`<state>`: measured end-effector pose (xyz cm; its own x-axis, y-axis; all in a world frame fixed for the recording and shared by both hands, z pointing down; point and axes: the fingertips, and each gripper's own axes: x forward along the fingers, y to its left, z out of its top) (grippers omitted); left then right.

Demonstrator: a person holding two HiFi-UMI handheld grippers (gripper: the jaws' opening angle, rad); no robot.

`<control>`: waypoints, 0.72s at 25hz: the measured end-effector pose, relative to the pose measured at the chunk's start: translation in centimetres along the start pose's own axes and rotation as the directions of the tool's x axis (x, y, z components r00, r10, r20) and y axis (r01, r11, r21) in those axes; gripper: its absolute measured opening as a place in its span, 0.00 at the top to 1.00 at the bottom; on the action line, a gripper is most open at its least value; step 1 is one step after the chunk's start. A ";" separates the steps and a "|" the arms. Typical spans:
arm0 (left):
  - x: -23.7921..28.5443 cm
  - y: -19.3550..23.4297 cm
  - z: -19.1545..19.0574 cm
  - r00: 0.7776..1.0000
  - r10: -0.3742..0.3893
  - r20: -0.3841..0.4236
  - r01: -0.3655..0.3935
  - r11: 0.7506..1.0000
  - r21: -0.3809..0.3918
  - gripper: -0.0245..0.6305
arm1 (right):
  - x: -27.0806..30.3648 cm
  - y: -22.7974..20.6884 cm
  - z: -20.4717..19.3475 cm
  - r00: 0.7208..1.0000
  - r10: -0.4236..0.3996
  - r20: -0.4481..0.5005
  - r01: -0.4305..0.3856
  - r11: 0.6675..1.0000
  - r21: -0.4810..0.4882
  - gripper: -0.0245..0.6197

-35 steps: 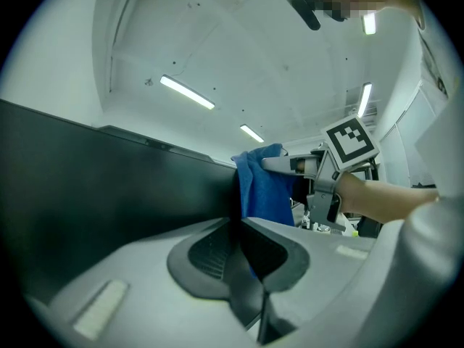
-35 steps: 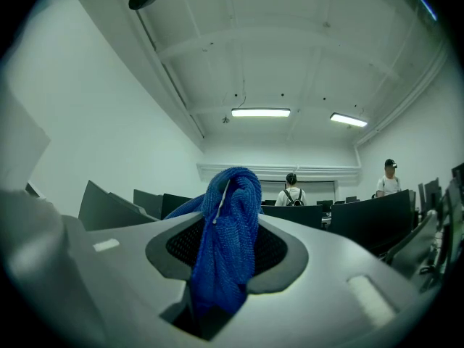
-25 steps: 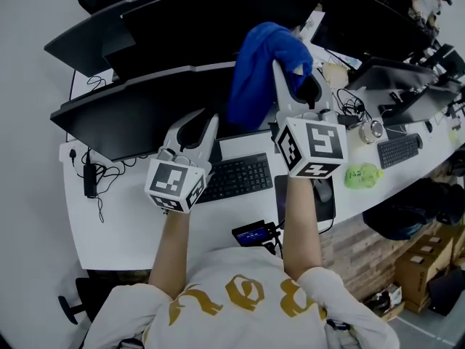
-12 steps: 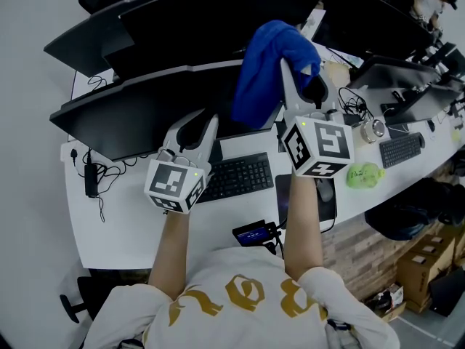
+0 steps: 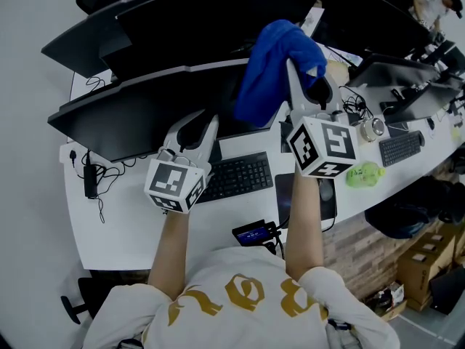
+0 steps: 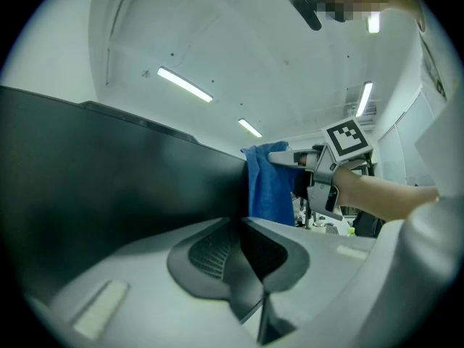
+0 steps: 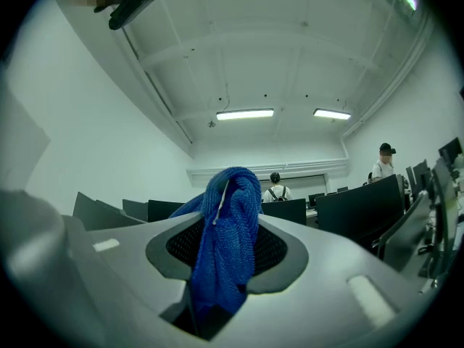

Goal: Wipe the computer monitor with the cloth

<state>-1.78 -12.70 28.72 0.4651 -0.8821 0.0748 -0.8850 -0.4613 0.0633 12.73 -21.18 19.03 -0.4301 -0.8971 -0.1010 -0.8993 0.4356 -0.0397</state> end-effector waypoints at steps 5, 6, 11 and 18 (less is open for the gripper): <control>0.0 0.1 -0.1 1.000 0.004 -0.002 -0.004 1.000 -0.002 0.89 | -0.2 -0.7 0.0 1.000 -0.009 0.006 0.009 1.000 0.030 0.69; 0.0 0.1 -0.1 1.000 0.004 -0.002 -0.004 1.000 -0.002 0.89 | -0.3 -0.8 -0.1 1.000 -0.012 0.007 0.012 0.999 0.037 0.69; 0.1 0.0 -0.2 1.000 0.004 -0.006 -0.004 1.000 -0.004 0.89 | -0.4 -1.6 -0.2 1.000 -0.025 0.012 0.024 0.997 0.074 0.69; 0.0 0.3 -0.5 1.000 0.012 -0.011 -0.012 1.000 -0.005 0.89 | -0.7 -3.0 -1.1 0.999 -0.046 0.003 0.045 0.989 0.139 0.69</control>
<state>-2.03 -12.76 29.26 0.4550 -0.8863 0.0866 -0.8902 -0.4504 0.0679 15.63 -21.91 20.28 -0.3880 -0.9159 -0.1024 -0.8979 0.4007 -0.1820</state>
